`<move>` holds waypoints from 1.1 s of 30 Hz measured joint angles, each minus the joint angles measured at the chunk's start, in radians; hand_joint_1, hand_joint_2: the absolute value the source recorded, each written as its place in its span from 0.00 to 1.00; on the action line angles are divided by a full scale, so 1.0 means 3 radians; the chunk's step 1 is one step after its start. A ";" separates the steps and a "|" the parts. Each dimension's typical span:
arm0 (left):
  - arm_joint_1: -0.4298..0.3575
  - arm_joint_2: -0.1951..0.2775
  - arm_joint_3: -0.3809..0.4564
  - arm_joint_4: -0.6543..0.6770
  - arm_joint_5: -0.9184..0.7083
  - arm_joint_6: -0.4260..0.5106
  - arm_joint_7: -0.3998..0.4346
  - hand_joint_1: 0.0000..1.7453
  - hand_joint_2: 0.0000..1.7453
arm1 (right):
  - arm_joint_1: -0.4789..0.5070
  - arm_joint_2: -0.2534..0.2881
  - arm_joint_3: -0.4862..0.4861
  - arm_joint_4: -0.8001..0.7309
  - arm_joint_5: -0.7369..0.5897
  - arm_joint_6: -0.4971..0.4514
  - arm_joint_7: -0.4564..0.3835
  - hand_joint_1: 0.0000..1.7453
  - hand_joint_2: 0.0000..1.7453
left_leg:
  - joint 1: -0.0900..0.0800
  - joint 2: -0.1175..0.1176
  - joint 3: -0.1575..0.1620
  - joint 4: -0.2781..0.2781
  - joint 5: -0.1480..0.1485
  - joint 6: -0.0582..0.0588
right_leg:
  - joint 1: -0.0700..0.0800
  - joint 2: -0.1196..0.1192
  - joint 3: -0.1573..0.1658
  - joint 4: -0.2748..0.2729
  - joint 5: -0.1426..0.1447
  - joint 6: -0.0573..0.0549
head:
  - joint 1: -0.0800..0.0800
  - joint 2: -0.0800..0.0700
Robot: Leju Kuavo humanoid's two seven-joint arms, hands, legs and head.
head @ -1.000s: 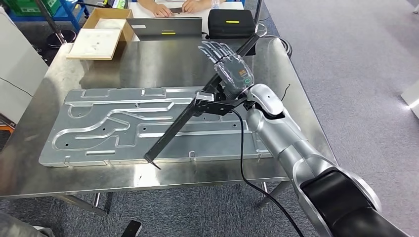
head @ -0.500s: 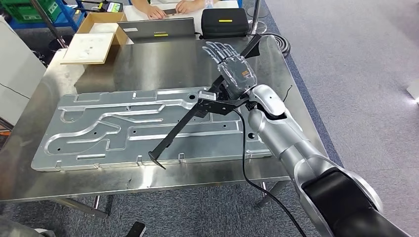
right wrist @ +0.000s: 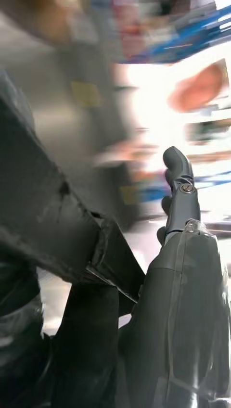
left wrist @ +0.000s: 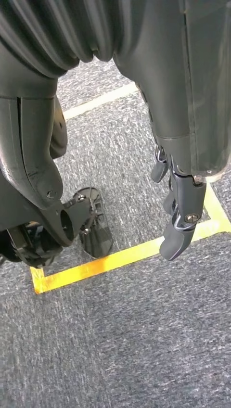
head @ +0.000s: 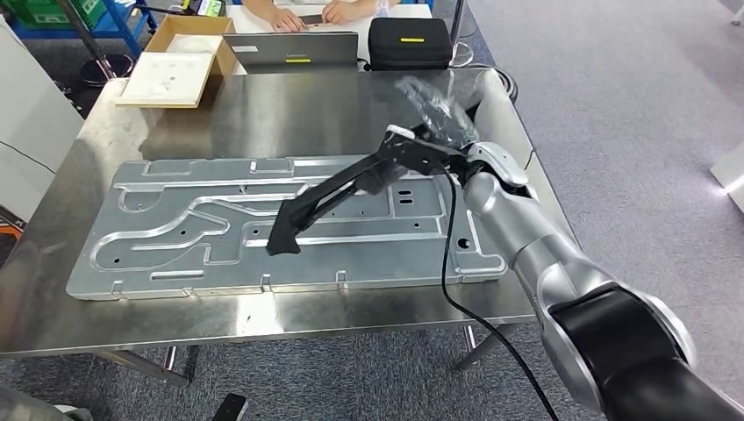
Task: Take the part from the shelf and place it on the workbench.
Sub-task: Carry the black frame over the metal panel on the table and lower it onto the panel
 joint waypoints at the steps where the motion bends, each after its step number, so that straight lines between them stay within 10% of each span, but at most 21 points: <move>1: 0.0001 0.0002 0.0000 0.0000 0.0002 -0.0008 -0.0002 0.00 1.00 | -0.0064 -0.0007 -0.0059 0.0060 -0.0148 0.0287 0.0000 0.00 0.00 | 0.0000 -0.0003 0.0001 0.0005 -0.0003 -0.0004 | 0.0000 -0.0001 0.0106 -0.0228 0.0132 -0.0011 | 0.0000 0.0000; 4: 0.0011 0.0010 0.0000 0.0000 0.0009 -0.0023 -0.0004 0.00 1.00 | -0.0292 -0.0043 -0.0214 0.0208 -0.0342 0.0660 0.0011 0.00 0.00 | -0.0016 -0.0013 -0.0016 0.0020 -0.0008 -0.0036 | 0.0023 0.0002 0.0339 -0.0735 0.0308 -0.0052 | -0.0001 0.0000; 8: 0.0040 0.0027 0.0000 0.0000 0.0022 -0.0028 -0.0007 0.00 1.00 | -0.0497 -0.0094 -0.0316 0.0342 -0.0391 0.0734 0.0038 0.00 0.00 | -0.0016 -0.0010 -0.0027 0.0043 -0.0040 -0.0107 | 0.0021 0.0000 0.0362 -0.0795 0.0318 -0.0121 | -0.0001 0.0000; 12: 0.0045 0.0044 0.0000 0.0000 0.0031 -0.0029 -0.0015 0.00 1.00 | -0.0591 -0.0110 -0.0339 0.0416 -0.0438 0.0860 0.0048 0.00 0.00 | -0.0009 0.0002 -0.0318 0.0731 -0.0404 -0.0153 | 0.0010 0.0000 0.0380 -0.0815 0.0326 -0.0180 | -0.0002 0.0000; 14: 0.0049 0.0047 0.0000 0.0000 0.0035 -0.0031 -0.0015 0.00 1.00 | -0.0607 -0.0117 -0.0348 0.0455 -0.0461 0.0919 0.0057 0.00 0.00 | -0.0008 0.0002 -0.0416 0.0935 -0.0435 -0.0158 | 0.0019 0.0003 0.0381 -0.0805 0.0320 -0.0183 | -0.0001 0.0000; 19: 0.0049 0.0068 0.0000 0.0000 0.0035 -0.0033 -0.0018 0.00 1.00 | -0.0686 -0.0133 -0.0362 0.0512 -0.0473 0.0949 0.0062 0.00 0.00 | -0.0027 0.0000 -0.0002 0.0066 -0.0035 -0.0090 | 0.0038 0.0007 0.0378 -0.0777 0.0300 -0.0149 | -0.0002 0.0000; 24: 0.0048 0.0069 0.0000 0.0000 0.0037 -0.0037 -0.0025 0.00 1.00 | -0.0730 -0.0155 -0.0365 0.0545 -0.0480 0.0963 0.0096 0.00 0.00 | -0.0015 0.0006 0.0045 -0.0041 -0.0008 -0.0012 | 0.0038 0.0007 0.0335 -0.0707 0.0239 -0.0069 | 0.0000 0.0000; 29: 0.0042 0.0070 0.0001 0.0000 0.0039 -0.0038 -0.0026 0.00 1.00 | -0.0739 -0.0177 -0.0365 0.0589 -0.0478 0.0975 0.0131 0.00 0.00 | -0.0006 0.0010 0.0055 -0.0056 0.0000 0.0016 | -0.0006 0.0003 -0.0086 0.0154 -0.0116 -0.0003 | 0.0003 0.0000; 33: 0.0046 0.0068 0.0000 0.0000 0.0038 -0.0039 -0.0025 0.00 1.00 | -0.0755 -0.0185 -0.0364 0.0610 -0.0470 0.1053 0.0138 0.00 0.00 | -0.0001 0.0003 0.0051 -0.0009 -0.0036 -0.0026 | -0.0025 -0.0008 0.0218 -0.0520 0.0272 0.0003 | 0.0003 0.0000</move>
